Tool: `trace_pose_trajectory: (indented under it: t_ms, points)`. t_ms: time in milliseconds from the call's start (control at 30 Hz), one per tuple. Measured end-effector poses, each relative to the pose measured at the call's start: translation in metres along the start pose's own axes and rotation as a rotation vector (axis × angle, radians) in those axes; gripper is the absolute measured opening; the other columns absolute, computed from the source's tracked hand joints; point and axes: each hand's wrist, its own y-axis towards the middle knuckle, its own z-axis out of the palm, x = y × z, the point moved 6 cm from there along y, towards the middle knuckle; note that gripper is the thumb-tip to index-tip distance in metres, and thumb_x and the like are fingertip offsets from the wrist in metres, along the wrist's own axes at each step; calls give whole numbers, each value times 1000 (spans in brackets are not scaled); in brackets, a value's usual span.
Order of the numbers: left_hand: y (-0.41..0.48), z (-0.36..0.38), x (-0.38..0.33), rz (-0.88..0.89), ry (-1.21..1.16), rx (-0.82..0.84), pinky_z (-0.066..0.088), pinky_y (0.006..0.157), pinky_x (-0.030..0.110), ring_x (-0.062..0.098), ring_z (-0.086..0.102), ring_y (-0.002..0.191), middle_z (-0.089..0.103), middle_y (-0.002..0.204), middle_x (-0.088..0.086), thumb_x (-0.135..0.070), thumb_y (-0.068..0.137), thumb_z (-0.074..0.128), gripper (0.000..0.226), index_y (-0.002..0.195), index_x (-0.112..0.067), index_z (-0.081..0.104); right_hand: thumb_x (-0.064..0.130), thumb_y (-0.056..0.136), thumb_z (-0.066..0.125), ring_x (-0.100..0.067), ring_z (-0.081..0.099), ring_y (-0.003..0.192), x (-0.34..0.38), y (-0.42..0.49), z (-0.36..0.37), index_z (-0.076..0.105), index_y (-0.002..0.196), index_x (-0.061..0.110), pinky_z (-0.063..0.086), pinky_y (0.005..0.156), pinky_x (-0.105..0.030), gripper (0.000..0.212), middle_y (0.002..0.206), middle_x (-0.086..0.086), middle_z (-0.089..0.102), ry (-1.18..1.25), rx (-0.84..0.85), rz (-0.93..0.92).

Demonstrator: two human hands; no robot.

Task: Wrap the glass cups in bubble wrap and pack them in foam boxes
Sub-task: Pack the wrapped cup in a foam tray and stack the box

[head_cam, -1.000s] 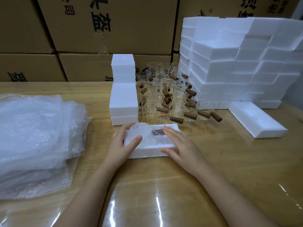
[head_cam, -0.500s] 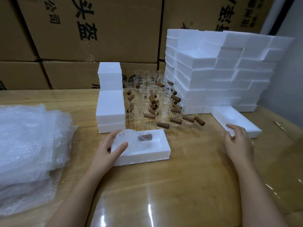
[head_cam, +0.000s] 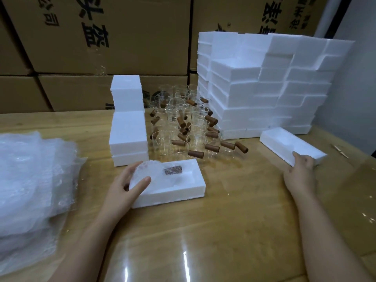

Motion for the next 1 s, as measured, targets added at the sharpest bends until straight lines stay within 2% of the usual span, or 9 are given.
trace_pose_trajectory:
  t_ms: [100, 267, 400, 533, 633, 733, 867, 933, 1000]
  points:
    - [0, 1, -2, 9, -14, -7, 45, 99, 34, 8, 58, 113, 60, 124, -20, -66, 62, 64, 60, 119, -49, 56, 5, 93, 43, -41, 53, 98, 0, 3, -6, 46, 135, 11, 44, 85, -45, 43, 138, -12, 32, 37, -129, -11]
    - [0, 1, -1, 1, -30, -1, 43, 92, 24, 3, 56, 114, 59, 122, -24, -53, 70, 65, 52, 121, -47, 56, 8, 93, 47, -41, 54, 100, 20, -8, -23, 56, 122, 5, 44, 84, -42, 30, 129, -20, 43, 237, -396, -176]
    - [0, 0, -6, 33, -86, -26, 36, 91, 13, -7, 47, 121, 54, 123, -30, -52, 76, 56, 41, 117, -49, 51, 11, 90, 52, -22, 52, 99, 62, -35, -27, 58, 116, 2, 35, 82, -9, 28, 121, -21, 48, 598, -425, -319]
    - [-4, -11, -12, 78, -204, -207, 42, 96, 27, 3, 55, 116, 63, 119, -15, -57, 72, 52, 41, 108, -39, 61, 10, 89, 55, -11, 54, 85, 126, -85, -12, 63, 110, 4, 42, 71, -15, 23, 109, -14, 52, 582, -323, -667]
    - [-8, -25, -19, 99, -245, -333, 43, 81, 15, 4, 60, 98, 67, 106, -14, -57, 71, 56, 32, 97, -41, 67, 4, 87, 58, -17, 57, 74, 159, -130, -4, 68, 102, 4, 49, 58, -26, 19, 99, -7, 55, 424, -340, -1026]
    - [-9, -29, -27, 107, -285, -327, 43, 69, 19, 10, 55, 76, 65, 101, -4, -57, 71, 60, 34, 100, -42, 66, -3, 80, 68, -22, 57, 66, 174, -161, 5, 71, 99, 4, 50, 49, -33, 20, 88, -12, 63, 275, -377, -1294]
    - [-10, -25, -29, 90, -354, -221, 45, 57, 13, 2, 52, 59, 69, 86, -15, -48, 70, 72, 27, 97, -46, 70, -11, 70, 73, -24, 57, 58, 176, -174, 7, 68, 104, 6, 49, 45, -33, 39, 92, -10, 60, 225, -378, -1385]
    - [-10, -25, -25, 67, -340, -211, 47, 60, 19, 9, 51, 63, 70, 93, -15, -39, 73, 78, 32, 103, -45, 68, -14, 67, 74, -25, 58, 58, 176, -175, 5, 72, 101, 3, 50, 46, -34, 38, 98, -7, 55, 227, -377, -1397]
    - [-9, -22, -24, 57, -357, -190, 48, 63, 23, 12, 52, 66, 69, 86, -10, -32, 74, 74, 34, 106, -39, 66, -16, 68, 72, -27, 60, 61, 177, -178, 5, 71, 105, 3, 51, 50, -34, 42, 103, -5, 50, 239, -364, -1417]
